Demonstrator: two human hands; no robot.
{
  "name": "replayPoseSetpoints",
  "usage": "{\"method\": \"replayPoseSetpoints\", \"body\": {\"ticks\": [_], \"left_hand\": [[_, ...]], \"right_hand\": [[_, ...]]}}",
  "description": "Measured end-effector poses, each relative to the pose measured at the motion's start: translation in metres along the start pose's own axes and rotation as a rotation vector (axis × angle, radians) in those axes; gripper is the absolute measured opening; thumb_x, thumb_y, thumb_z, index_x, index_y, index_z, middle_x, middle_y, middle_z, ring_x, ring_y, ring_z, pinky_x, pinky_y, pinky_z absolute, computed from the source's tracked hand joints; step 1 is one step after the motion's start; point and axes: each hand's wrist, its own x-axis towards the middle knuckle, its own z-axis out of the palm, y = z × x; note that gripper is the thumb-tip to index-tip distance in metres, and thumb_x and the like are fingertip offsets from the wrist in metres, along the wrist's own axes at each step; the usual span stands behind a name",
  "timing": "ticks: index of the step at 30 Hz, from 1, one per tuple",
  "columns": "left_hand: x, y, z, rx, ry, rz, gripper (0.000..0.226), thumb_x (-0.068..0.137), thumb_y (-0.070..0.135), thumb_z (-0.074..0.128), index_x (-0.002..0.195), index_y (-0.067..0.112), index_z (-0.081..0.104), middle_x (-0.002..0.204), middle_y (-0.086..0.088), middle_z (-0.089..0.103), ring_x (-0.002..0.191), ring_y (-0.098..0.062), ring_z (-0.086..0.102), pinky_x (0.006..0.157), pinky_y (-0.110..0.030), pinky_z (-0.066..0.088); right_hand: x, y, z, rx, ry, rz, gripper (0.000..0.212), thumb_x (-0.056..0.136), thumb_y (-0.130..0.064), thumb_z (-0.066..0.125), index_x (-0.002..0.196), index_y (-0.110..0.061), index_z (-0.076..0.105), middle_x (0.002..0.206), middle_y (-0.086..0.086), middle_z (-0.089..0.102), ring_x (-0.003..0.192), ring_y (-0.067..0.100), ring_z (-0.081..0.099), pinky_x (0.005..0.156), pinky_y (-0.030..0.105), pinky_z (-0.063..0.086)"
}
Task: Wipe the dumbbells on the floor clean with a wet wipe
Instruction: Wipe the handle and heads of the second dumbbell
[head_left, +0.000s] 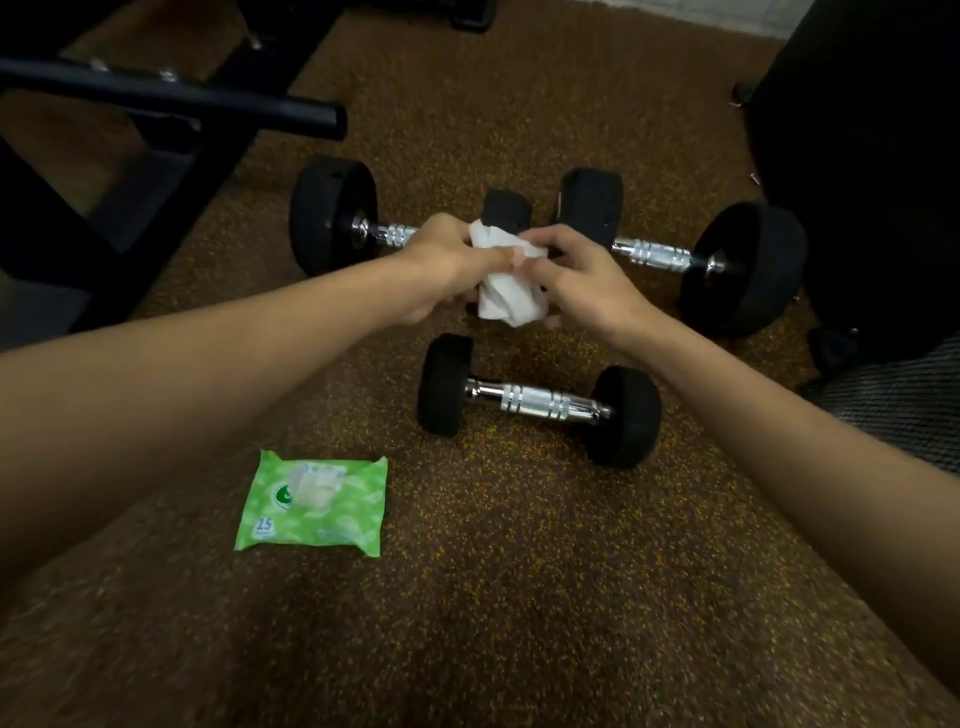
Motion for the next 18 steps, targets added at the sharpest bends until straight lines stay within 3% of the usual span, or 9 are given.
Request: {"method": "replayPoseSetpoints", "body": {"ticks": [2, 5, 8, 11, 14, 18], "left_hand": [[0.000, 0.003, -0.014, -0.066, 0.021, -0.063, 0.031, 0.090, 0.035, 0.061, 0.113, 0.014, 0.060, 0.092, 0.000, 0.068, 0.069, -0.008, 0.061, 0.050, -0.017, 0.044], [0.003, 0.003, -0.040, -0.266, 0.013, -0.149, 0.031, 0.089, 0.033, 0.063, 0.115, 0.016, 0.058, 0.102, -0.004, 0.069, 0.079, -0.010, 0.067, 0.055, -0.016, 0.053], [0.010, 0.003, -0.062, -0.451, 0.004, -0.132, 0.028, 0.092, 0.027, 0.059, 0.116, 0.013, 0.058, 0.110, -0.008, 0.067, 0.093, -0.016, 0.069, 0.069, -0.020, 0.058], [0.021, 0.001, -0.083, -0.540, 0.017, -0.093, 0.039, 0.094, 0.034, 0.054, 0.123, 0.009, 0.058, 0.116, -0.010, 0.065, 0.096, -0.018, 0.070, 0.076, -0.023, 0.058], [0.034, -0.008, -0.099, -0.436, 0.083, -0.074, 0.045, 0.093, 0.044, 0.051, 0.119, 0.009, 0.059, 0.111, -0.010, 0.068, 0.094, -0.017, 0.070, 0.080, -0.027, 0.058], [0.047, -0.032, -0.119, 0.060, 0.352, -0.021, 0.043, 0.090, 0.049, 0.053, 0.113, 0.014, 0.064, 0.112, -0.005, 0.065, 0.104, -0.020, 0.062, 0.092, -0.036, 0.052]], "right_hand": [[0.011, -0.015, 0.008, 0.135, -0.057, 0.003, 0.033, 0.094, -0.033, 0.056, 0.127, -0.026, 0.052, 0.111, 0.003, 0.065, 0.099, 0.020, 0.066, 0.078, 0.039, 0.057], [0.032, -0.034, 0.012, 0.276, -0.140, 0.001, 0.041, 0.090, -0.029, 0.064, 0.129, -0.028, 0.052, 0.117, 0.002, 0.062, 0.102, 0.018, 0.067, 0.076, 0.035, 0.059], [0.054, -0.051, 0.017, 0.265, -0.221, -0.090, 0.042, 0.088, -0.024, 0.067, 0.128, -0.025, 0.054, 0.120, 0.001, 0.060, 0.096, 0.015, 0.067, 0.074, 0.030, 0.058], [0.075, -0.067, 0.027, 0.170, -0.228, -0.172, 0.037, 0.084, -0.014, 0.071, 0.120, -0.014, 0.062, 0.112, 0.012, 0.063, 0.083, 0.021, 0.065, 0.067, 0.032, 0.056], [0.097, -0.079, 0.036, 0.044, -0.168, -0.193, 0.027, 0.081, -0.008, 0.073, 0.108, -0.010, 0.068, 0.104, 0.015, 0.066, 0.070, 0.022, 0.064, 0.063, 0.033, 0.057], [0.118, -0.087, 0.046, 0.000, -0.064, -0.168, 0.015, 0.084, -0.004, 0.069, 0.099, -0.004, 0.067, 0.090, 0.015, 0.069, 0.057, 0.015, 0.063, 0.048, 0.022, 0.053]]}}
